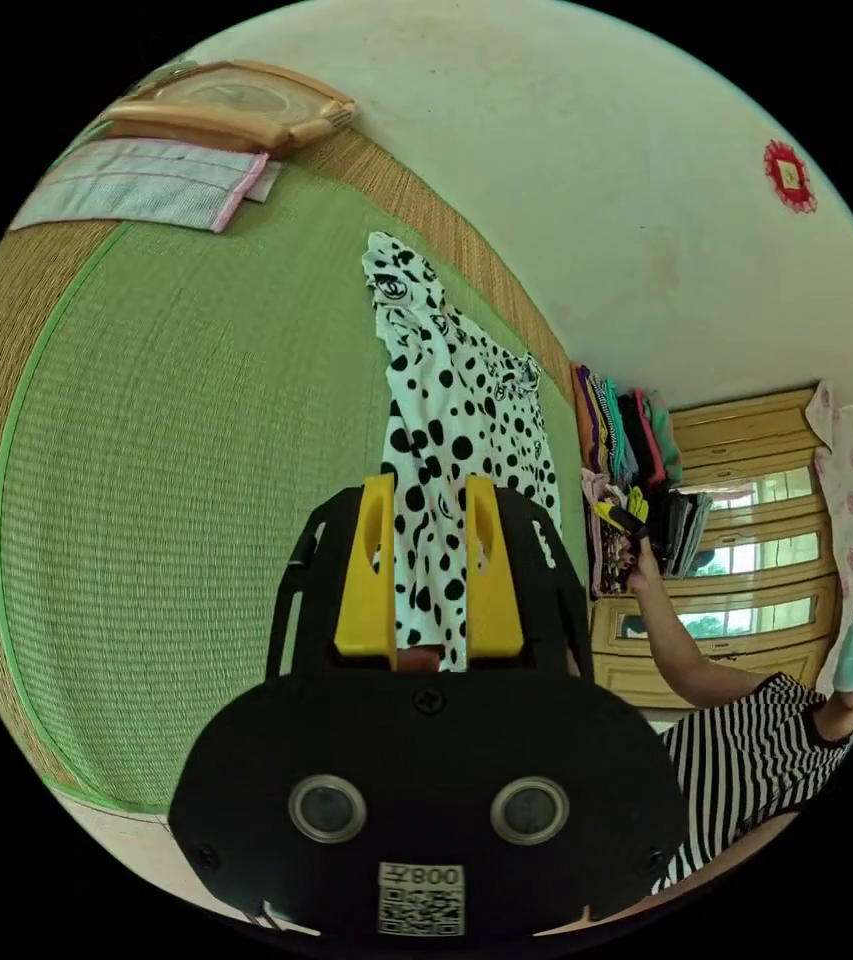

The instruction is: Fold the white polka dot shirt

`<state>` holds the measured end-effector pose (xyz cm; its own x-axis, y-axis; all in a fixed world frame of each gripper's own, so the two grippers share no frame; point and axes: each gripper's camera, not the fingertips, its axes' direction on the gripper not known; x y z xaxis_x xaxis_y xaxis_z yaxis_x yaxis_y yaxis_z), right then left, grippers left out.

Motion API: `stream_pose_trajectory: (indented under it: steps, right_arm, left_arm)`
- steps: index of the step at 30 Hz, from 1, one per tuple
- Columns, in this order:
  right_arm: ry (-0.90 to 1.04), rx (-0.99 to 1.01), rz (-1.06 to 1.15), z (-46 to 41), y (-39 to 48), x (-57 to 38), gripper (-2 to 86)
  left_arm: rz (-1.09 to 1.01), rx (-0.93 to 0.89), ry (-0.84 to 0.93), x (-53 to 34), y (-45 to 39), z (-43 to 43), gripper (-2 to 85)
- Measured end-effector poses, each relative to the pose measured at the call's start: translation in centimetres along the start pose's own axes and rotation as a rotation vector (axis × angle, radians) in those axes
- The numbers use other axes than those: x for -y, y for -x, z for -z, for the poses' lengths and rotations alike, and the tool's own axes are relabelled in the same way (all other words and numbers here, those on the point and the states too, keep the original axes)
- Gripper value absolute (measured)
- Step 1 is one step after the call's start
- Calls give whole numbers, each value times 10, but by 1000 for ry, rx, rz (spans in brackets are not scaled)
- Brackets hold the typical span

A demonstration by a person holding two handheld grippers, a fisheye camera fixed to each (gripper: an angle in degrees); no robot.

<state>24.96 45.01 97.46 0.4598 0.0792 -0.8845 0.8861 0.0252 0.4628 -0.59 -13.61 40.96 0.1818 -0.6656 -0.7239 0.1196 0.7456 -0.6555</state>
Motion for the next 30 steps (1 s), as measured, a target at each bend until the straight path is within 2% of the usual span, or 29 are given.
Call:
stream_pose_trajectory:
  steps: [5, 9, 12, 15, 17, 20, 25, 30]
  right_arm:
    - [123, 7, -79, -43, -27, -126, 81]
    - [187, -57, -58, -64, -17, -163, 88]
    - [191, -79, -69, -77, -13, -184, 90]
    - [194, -120, -84, -89, -13, -202, 89]
    - [186, -129, -90, -99, -11, -214, 80]
    - [170, -202, -97, -103, -11, -224, 60]
    - [188, -254, -87, -106, -10, -235, 40]
    - [190, -219, -84, -107, -9, -255, 31]
  left_arm:
    - [42, 67, 103, -66, 31, 11, 112]
    - [19, 135, 152, -71, 33, 2, 114]
    - [-16, 257, 198, -59, 34, -13, 109]
    - [-16, 243, 185, -49, 36, -14, 101]
    - [-41, 207, 225, -48, 36, -18, 79]
    - [-62, 310, 266, -53, 37, -22, 32]
    - [-5, 220, 239, -65, 53, -1, 14]
    - [47, 118, 169, -84, 67, 30, 9]
